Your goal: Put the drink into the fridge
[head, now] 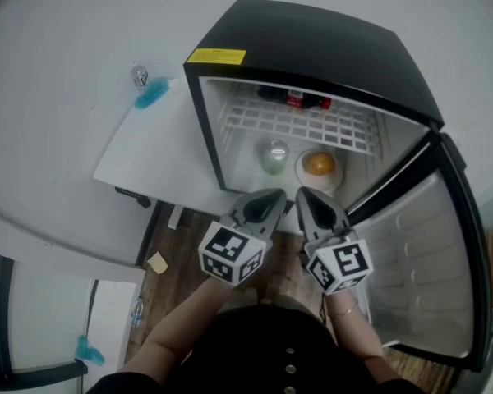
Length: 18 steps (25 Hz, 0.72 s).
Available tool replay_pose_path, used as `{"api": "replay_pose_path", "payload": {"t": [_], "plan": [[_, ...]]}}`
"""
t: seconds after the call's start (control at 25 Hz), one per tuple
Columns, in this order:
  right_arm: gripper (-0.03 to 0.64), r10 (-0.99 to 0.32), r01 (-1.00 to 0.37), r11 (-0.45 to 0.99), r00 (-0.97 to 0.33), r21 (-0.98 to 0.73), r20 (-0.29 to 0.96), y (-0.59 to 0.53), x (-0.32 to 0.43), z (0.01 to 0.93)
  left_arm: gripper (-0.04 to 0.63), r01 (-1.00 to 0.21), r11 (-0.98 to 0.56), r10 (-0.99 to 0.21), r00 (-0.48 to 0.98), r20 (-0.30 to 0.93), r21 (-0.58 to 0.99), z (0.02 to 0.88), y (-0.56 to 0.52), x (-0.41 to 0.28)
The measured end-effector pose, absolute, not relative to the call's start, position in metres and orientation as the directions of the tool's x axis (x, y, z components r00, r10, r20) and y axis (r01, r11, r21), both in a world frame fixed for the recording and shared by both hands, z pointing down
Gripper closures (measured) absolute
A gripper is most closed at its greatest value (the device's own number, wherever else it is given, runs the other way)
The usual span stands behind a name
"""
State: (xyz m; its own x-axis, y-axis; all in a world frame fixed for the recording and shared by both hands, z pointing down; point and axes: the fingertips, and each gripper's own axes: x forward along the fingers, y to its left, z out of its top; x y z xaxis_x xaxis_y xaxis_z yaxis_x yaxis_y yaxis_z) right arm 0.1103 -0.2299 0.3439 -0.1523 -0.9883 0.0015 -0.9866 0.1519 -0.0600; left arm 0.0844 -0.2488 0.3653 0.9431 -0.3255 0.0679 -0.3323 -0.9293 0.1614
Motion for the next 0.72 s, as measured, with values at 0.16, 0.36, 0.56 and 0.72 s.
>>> {"api": "replay_pose_path", "payload": {"t": [0.16,0.36,0.56,0.72], "plan": [[0.609,-0.987,-0.986,0.157,-0.158,-0.054,0.013,-0.230,0.106,0.349,0.589,-0.346,-0.921,-0.340,0.938,0.062,0.178,0.368,-0.247,0.083],[0.609,-0.985,-0.984,0.171,-0.172,-0.041,0.018,-0.231,0.098,0.353,0.589,-0.355,-0.913,-0.351,0.935,0.059,0.200,0.373,-0.248,0.077],[0.609,-0.985,-0.985,0.168,-0.169,-0.041,0.021,-0.231,0.097,0.355,0.589,-0.369,-0.909,-0.367,0.929,0.048,0.193,0.374,-0.247,0.072],[0.609,-0.986,-0.986,0.162,-0.163,-0.048,0.025,-0.230,0.096,0.356,0.589,-0.394,-0.905,-0.390,0.919,0.057,0.159,0.375,-0.249,0.069]]}}
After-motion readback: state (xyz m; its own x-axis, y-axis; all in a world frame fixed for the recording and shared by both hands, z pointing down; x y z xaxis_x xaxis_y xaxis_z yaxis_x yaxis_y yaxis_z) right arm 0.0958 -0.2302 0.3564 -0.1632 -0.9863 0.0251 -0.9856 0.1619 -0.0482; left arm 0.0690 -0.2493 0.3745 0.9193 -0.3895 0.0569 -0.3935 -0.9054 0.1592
